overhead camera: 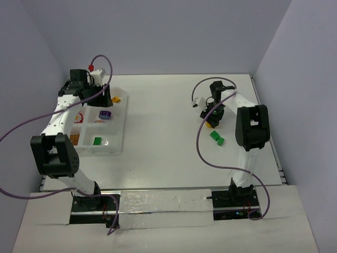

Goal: Sort the legos into containers by color

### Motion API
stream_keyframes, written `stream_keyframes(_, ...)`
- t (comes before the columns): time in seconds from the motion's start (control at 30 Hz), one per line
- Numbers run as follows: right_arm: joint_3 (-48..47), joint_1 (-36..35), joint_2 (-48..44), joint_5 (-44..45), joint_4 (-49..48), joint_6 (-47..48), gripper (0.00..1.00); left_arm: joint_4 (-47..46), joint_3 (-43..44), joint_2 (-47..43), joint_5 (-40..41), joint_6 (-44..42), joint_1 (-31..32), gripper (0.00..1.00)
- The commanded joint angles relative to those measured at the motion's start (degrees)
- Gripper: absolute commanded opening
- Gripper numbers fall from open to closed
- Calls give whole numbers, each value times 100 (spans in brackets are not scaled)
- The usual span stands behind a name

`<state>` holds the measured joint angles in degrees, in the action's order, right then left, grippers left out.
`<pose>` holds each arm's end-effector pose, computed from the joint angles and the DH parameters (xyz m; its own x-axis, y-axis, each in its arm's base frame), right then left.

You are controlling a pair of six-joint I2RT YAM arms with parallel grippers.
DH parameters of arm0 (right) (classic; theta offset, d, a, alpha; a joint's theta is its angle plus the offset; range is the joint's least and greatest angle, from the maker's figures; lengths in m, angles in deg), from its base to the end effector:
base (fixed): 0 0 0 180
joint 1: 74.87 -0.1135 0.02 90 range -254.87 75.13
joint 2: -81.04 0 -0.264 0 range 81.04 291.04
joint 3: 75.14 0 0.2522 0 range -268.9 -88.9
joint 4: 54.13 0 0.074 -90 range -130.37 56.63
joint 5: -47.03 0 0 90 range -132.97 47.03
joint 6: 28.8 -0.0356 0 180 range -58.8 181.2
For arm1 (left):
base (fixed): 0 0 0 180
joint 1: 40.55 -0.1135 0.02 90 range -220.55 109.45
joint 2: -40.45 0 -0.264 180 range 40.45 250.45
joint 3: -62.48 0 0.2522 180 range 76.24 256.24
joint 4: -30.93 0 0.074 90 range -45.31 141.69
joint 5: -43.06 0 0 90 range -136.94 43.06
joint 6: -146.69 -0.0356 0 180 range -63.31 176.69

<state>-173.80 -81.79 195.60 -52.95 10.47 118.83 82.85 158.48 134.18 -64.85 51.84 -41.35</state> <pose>0.3867 0.0531 0.1770 -0.4000 -0.8865 -0.2327 -0.9057 0.4212 -0.0479 0.3591 -0.0059 0.3047 -0.7436 0.0701 -0.6650 0.2496 0.9517 -0.1788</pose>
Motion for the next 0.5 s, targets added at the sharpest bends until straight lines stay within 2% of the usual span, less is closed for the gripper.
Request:
stream_keyframes(0.0,-565,31,-49,-629,274,58,21,-19,346,-347,-959,147,36,70)
stream_keyframes(0.1,-1354,-128,-123,-1338,630,-396,7,-97,419,-375,-1632,421,34,74)
stream_keyframes(0.17,-1872,-363,-196,-1763,599,-1165,0,-235,445,-338,-2102,972,27,84)
stream_keyframes(0.33,-2517,-1413,-423,-2064,-143,-2378,0,-422,551,-194,-3149,1463,30,99)
stream_keyframes(0.47,-2840,-2227,-342,-2025,-528,-3120,0,-775,553,-115,-3884,1999,154,99)
